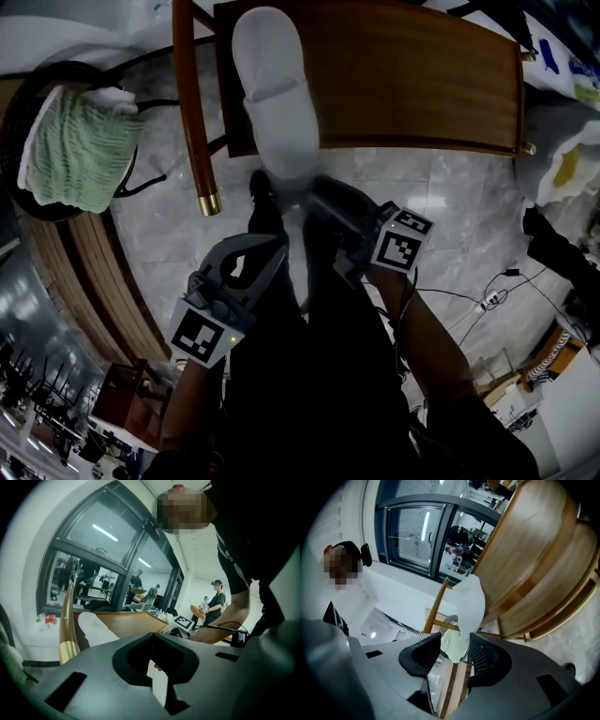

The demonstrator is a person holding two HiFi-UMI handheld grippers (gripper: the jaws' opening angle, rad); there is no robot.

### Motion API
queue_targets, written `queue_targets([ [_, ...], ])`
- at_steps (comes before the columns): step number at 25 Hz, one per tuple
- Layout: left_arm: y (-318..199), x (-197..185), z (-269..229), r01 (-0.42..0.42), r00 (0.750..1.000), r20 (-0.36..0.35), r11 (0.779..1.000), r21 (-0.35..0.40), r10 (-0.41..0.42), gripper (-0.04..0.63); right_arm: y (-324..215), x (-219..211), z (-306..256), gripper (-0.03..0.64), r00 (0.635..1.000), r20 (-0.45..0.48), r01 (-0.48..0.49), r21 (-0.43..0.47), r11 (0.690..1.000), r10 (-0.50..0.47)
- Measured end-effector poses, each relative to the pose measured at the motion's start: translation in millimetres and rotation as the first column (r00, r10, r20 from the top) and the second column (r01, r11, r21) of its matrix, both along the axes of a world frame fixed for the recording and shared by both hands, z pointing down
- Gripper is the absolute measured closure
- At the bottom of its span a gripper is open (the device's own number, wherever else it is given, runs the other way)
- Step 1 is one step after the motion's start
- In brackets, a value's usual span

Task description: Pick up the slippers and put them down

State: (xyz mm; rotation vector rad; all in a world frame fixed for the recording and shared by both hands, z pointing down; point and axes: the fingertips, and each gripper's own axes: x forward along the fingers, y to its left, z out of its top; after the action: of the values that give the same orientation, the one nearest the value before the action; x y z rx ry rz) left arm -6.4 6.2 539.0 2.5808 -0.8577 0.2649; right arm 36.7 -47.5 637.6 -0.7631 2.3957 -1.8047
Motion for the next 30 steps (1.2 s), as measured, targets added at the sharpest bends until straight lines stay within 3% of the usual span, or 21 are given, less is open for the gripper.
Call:
queue_targets([
  [8, 7, 1, 37, -0.035, 0.999, -0.02, 0.999, -0.034, 0.034, 0.583, -1, -9, 30, 0.408, 0.994, 0.067, -0.072, -0.136, 0.988, 0.082],
  [11, 5, 0, 45, -0.029, 0.999, -0.028, 0.999, -0.035, 0.028, 0.583, -8, -15, 32, 0.402, 0.987, 0.108, -0.106, -0.149, 0.983, 0.123],
  [18, 9, -1, 54, -0.029, 0.999, -0.016, 0.999, -0.038, 0.028, 0.583, -19, -16, 41, 0.402, 0.979, 0.108, -0.15, -0.172, 0.974, 0.17],
  [26, 9, -5, 57, -0.03, 0.999, -0.017, 0.999, -0.043, 0.03, 0.583, -22, -21, 47, 0.405, 0.984, 0.094, -0.133, -0.173, 0.976, 0.151],
  [28, 9, -6, 57, -0.025, 0.999, -0.023, 0.998, -0.049, 0.024, 0.583, -20, -22, 49, 0.427, 0.987, 0.088, -0.122, -0.17, 0.978, 0.138],
  [30, 8, -8, 56, -0.011, 0.999, -0.038, 0.998, -0.056, 0.009, 0.583, -19, -23, 48, 0.503, 0.988, 0.083, -0.113, -0.164, 0.98, 0.128],
])
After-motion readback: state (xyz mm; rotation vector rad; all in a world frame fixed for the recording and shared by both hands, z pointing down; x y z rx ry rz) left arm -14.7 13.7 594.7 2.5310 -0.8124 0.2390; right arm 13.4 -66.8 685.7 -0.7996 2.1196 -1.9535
